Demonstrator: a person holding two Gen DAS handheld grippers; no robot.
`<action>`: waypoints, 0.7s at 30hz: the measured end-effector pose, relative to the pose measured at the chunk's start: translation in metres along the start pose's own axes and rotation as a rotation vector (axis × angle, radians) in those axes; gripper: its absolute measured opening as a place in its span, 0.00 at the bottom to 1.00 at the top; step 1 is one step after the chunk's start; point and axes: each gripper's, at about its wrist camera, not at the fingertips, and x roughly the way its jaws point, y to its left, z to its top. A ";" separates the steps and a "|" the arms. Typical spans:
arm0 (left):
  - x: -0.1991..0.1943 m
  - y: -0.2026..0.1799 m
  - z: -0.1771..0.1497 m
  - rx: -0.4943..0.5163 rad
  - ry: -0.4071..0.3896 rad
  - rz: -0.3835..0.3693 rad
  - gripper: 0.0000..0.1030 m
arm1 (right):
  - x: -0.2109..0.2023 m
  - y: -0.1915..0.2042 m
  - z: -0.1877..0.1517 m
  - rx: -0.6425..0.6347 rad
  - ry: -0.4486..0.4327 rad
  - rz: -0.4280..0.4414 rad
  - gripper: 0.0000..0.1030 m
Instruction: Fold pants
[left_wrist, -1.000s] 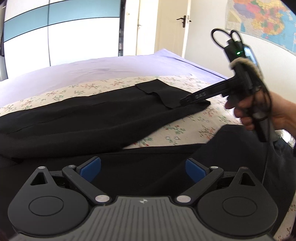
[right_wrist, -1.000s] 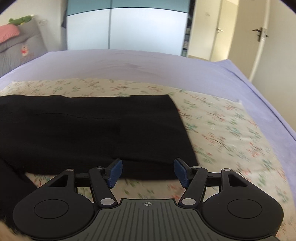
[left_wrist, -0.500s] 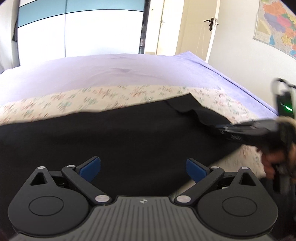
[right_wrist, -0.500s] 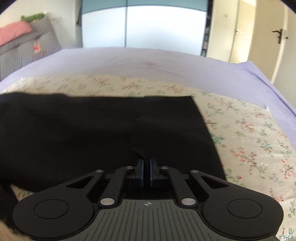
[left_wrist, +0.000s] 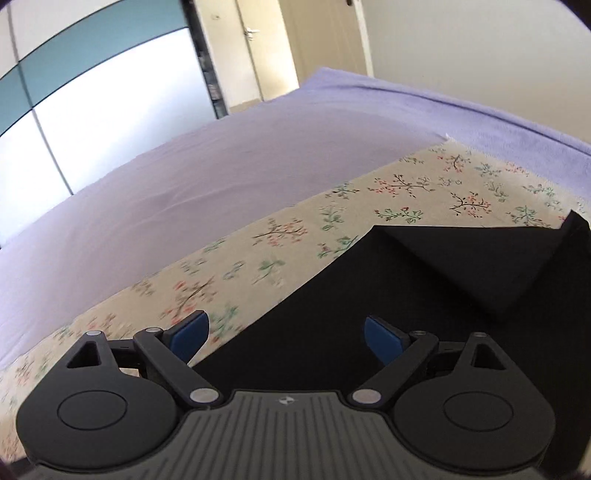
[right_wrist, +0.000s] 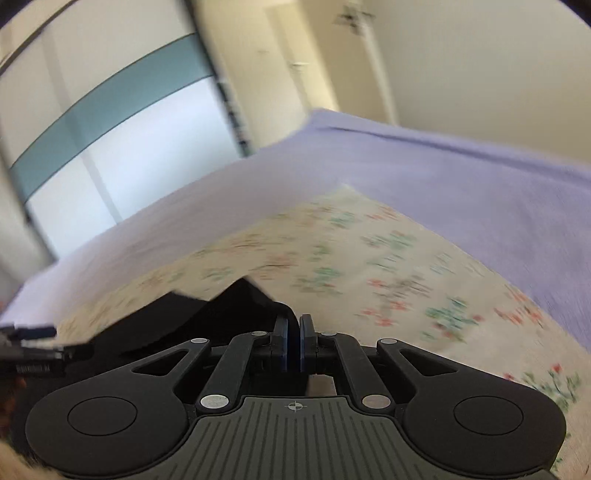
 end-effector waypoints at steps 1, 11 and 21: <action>0.010 -0.004 0.005 0.010 0.006 -0.015 1.00 | 0.005 -0.014 0.001 0.072 0.025 0.006 0.04; 0.063 -0.067 0.046 0.115 -0.051 -0.171 1.00 | 0.010 -0.037 -0.002 0.184 0.057 0.034 0.09; 0.077 -0.081 0.065 -0.011 -0.066 -0.271 0.49 | 0.012 -0.045 -0.002 0.227 0.067 0.090 0.10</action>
